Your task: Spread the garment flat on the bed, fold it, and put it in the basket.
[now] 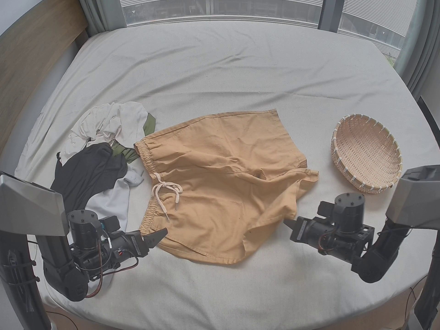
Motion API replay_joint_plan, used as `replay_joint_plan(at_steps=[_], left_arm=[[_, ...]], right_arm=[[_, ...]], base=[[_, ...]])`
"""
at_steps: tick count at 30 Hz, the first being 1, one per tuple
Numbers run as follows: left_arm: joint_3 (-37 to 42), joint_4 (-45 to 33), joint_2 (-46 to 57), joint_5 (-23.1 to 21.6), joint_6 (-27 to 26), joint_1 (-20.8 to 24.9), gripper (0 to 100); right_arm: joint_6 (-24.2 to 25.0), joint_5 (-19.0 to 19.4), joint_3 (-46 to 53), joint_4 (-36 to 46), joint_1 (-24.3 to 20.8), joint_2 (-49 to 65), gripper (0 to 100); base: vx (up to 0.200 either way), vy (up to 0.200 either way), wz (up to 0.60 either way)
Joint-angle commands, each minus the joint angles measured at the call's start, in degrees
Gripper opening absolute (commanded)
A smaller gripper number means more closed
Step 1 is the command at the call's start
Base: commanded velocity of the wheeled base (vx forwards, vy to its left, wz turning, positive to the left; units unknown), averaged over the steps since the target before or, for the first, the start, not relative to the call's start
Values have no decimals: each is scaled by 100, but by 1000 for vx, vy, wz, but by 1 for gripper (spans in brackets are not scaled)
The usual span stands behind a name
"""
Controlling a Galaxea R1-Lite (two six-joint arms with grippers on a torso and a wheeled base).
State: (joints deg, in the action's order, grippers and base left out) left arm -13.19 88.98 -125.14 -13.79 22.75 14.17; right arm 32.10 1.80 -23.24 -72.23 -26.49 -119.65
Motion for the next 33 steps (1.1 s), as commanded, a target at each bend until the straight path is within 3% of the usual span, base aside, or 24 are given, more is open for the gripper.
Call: replay_joint_plan(at_steps=[1, 12, 22, 23, 28, 33], left_arm=[[45, 23, 7, -1, 2, 7, 100], [203, 14, -2, -1, 2, -81, 100], [282, 14, -2, -1, 2, -177, 100], [299, 14, -2, -1, 2, -177, 100], [396, 5, -64, -1, 19, -239, 100], [370, -3, -90, 8, 292, -283, 100]], right_arm=[[-230, 13, 1014, -28, 443, 864, 0], [-591, 22, 2148, -46, 408, 864, 0], [-714, 13, 2306, -564, 417, 188, 0], [-731, 13, 2306, -696, 425, 170, 100], [-705, -5, 2315, -1461, 408, 179, 100], [-687, 4, 2306, -1566, 346, 135, 100]], base=[[0, 0, 0], [0, 0, 0], [0, 0, 0], [0, 0, 0], [0, 0, 0], [0, 0, 0]])
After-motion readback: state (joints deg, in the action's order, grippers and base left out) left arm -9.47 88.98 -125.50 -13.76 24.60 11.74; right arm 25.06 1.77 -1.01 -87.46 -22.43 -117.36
